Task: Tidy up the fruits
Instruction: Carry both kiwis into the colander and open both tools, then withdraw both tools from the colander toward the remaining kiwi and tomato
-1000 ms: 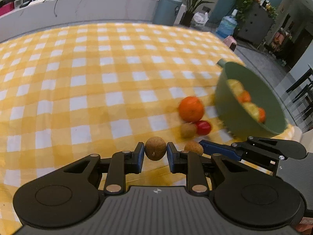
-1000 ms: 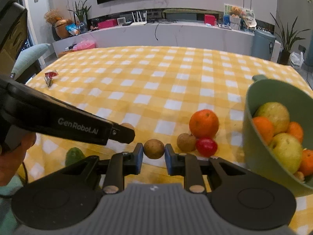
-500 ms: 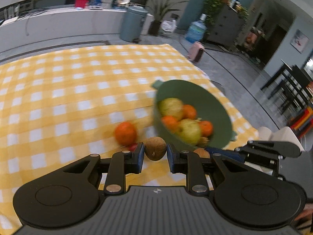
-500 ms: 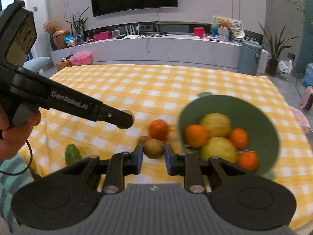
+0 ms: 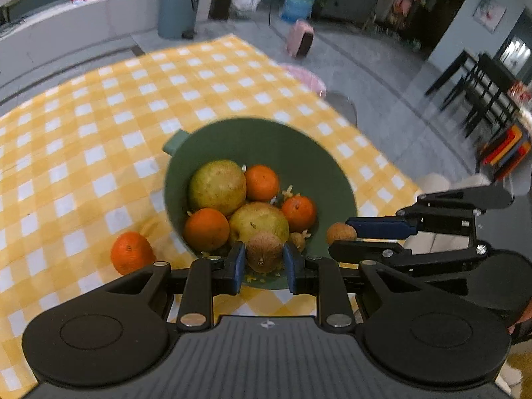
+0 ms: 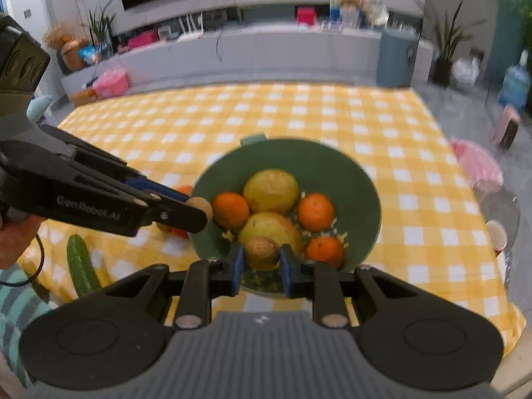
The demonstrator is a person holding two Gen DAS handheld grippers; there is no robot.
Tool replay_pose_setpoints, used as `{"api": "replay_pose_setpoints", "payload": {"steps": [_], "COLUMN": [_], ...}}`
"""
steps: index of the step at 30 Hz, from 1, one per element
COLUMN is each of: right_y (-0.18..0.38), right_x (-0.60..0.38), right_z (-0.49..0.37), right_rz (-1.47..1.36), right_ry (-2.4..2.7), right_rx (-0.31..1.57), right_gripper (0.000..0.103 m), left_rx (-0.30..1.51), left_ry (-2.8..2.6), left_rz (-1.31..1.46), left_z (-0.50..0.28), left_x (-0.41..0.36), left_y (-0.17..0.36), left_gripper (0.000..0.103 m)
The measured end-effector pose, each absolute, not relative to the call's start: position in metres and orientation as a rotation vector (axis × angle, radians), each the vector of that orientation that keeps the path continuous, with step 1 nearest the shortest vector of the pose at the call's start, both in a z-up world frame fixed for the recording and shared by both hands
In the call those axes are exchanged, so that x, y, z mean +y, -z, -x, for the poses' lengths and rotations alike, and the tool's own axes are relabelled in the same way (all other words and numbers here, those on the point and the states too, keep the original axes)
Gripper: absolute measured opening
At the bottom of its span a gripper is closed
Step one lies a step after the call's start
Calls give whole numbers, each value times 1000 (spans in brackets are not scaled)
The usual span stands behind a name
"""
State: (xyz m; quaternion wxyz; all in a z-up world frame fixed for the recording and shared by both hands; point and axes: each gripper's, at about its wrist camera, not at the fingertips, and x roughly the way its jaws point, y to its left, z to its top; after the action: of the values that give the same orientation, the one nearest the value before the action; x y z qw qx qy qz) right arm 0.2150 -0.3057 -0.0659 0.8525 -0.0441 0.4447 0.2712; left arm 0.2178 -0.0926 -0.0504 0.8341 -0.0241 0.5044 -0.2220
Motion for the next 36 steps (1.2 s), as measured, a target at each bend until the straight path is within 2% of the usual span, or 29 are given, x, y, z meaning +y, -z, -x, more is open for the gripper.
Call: {"api": "replay_pose_setpoints", "payload": {"steps": [4,14,29,33,36], "right_y": [82,105,117,116,112], "right_x": [-312,-299,-292,-292,-293], "right_z": [-240,-271,-281,-279,-278], "right_rz": [25,86,101,97,89], "right_ry": [-598,-637,-645,-641,-629], "right_rx": [1044,1206,1275,1271,1261], "right_gripper": [19,19,21,21,27], "left_rx": [1154,1277,1314,1307,1287], "left_ry": [476,451,450,454,453], "left_rz": [18,-49,-97,-91,-87], "left_z": [-233,-256,-261,-259,-257], "left_x": [-100,-108,-114,-112,-109], "left_y": [64,86,96,95,90], "left_gripper": [27,27,28,33,34]}}
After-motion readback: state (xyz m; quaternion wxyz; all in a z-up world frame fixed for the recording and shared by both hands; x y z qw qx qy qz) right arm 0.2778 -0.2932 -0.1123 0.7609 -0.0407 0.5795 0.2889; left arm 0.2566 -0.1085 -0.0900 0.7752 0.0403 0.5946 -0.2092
